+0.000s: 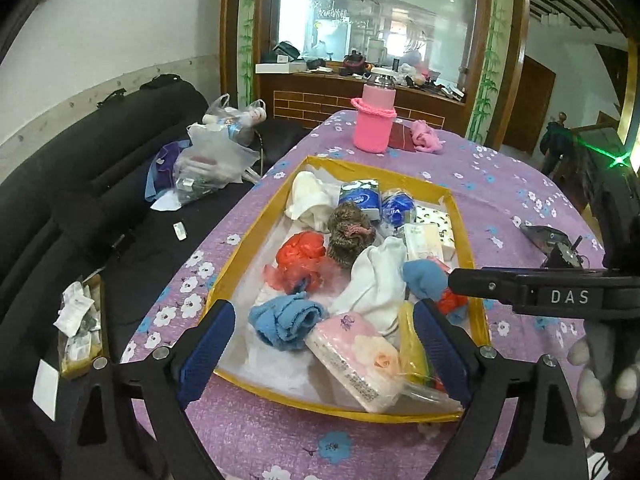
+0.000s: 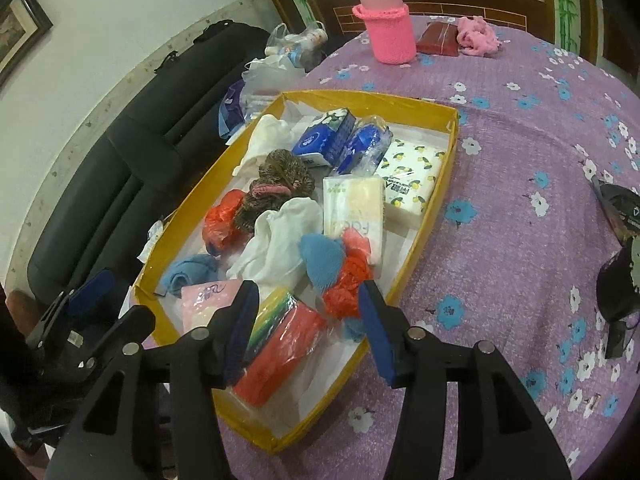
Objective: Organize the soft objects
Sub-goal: 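Carry both items over the yellow tray and open both tools to drop them, then move left tool to black packet while right tool approaches clear bag of colored sponges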
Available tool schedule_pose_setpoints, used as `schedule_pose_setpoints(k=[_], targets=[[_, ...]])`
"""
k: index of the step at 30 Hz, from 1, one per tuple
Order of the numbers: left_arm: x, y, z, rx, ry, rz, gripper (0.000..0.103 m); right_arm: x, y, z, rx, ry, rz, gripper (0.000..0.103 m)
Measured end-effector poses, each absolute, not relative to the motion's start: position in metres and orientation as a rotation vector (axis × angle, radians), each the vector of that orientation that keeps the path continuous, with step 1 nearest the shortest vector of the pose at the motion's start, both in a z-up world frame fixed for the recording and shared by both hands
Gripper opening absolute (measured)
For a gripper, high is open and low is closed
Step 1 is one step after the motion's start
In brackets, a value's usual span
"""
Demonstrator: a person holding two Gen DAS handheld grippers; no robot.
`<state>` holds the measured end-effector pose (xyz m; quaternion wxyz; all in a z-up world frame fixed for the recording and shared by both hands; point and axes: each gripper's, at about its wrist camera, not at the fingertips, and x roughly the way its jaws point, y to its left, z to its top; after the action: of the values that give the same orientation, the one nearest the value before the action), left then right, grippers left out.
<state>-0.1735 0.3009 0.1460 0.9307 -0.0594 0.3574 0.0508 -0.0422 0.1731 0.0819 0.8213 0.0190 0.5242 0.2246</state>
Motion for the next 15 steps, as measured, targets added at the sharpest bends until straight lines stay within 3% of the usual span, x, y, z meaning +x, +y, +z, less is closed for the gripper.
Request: schedule_pose_setpoints(k=[15], targets=[[-0.189, 0.285, 0.157, -0.047, 0.728, 0.121, 0.094, -0.065, 0.143, 0.092, 0.103, 1.088, 0.481, 0.051]])
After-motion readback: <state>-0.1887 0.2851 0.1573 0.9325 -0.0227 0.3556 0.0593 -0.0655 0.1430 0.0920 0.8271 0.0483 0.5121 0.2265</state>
